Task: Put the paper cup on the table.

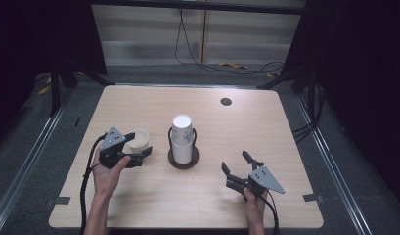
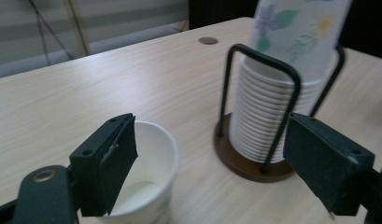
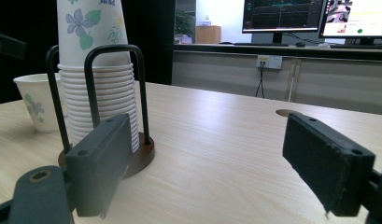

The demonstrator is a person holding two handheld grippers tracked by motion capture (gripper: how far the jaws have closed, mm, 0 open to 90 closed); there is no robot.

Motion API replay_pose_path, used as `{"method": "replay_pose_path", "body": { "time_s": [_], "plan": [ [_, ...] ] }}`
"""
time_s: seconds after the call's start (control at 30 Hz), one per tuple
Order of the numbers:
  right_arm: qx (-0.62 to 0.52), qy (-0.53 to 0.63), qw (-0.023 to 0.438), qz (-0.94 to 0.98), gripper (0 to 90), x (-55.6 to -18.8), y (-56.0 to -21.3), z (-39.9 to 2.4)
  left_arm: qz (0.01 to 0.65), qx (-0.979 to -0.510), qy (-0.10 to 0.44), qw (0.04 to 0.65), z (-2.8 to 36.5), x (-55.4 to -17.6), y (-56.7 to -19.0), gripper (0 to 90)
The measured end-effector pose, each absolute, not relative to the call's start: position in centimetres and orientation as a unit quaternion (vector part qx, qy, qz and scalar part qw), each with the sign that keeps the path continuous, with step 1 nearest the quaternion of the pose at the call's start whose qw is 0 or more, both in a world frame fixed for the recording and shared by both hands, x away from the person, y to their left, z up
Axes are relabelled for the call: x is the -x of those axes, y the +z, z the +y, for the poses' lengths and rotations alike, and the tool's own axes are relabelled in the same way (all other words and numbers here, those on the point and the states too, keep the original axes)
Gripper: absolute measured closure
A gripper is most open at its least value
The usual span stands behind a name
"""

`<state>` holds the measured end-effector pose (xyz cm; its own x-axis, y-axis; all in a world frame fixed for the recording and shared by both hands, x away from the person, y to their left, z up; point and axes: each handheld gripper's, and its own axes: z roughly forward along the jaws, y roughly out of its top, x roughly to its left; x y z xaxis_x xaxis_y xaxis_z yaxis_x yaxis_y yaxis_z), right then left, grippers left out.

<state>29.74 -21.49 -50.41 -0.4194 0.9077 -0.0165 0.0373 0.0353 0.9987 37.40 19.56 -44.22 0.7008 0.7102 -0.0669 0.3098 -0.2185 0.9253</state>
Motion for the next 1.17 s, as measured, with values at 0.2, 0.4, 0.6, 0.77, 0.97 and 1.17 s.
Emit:
{"method": "replay_pose_path", "body": {
  "time_s": [0.2, 0.4, 0.6, 0.77, 0.97, 1.17],
  "plan": [
    [-0.386, 0.578, 0.376, 0.613, 15.4, -29.7, -50.4, -21.5, 0.339, -0.755, 0.204, 0.523, 18.6, -35.8, -45.8, 17.2],
    [-0.387, 0.578, 0.377, 0.612, 15.4, -29.7, -50.4, -21.5, 0.329, -0.747, 0.215, 0.536, 17.5, -34.3, -46.9, 17.6],
    [-0.387, 0.579, 0.377, 0.611, 15.4, -29.7, -50.4, -21.5, 0.346, -0.724, 0.205, 0.56, 16.8, -33.3, -48.6, 17.6],
    [-0.385, 0.578, 0.377, 0.613, 15.4, -29.8, -50.4, -21.5, 0.34, -0.724, 0.203, 0.565, 15.3, -33.3, -49.3, 17.4],
    [-0.387, 0.578, 0.377, 0.611, 15.5, -29.7, -50.4, -21.5, 0.334, -0.728, 0.237, 0.55, 14.3, -32.4, -50.7, 17.0],
    [-0.388, 0.577, 0.377, 0.612, 15.5, -29.8, -50.4, -21.5, 0.324, -0.724, 0.242, 0.559, 14.5, -32.2, -50.7, 16.2]
  ]
}}
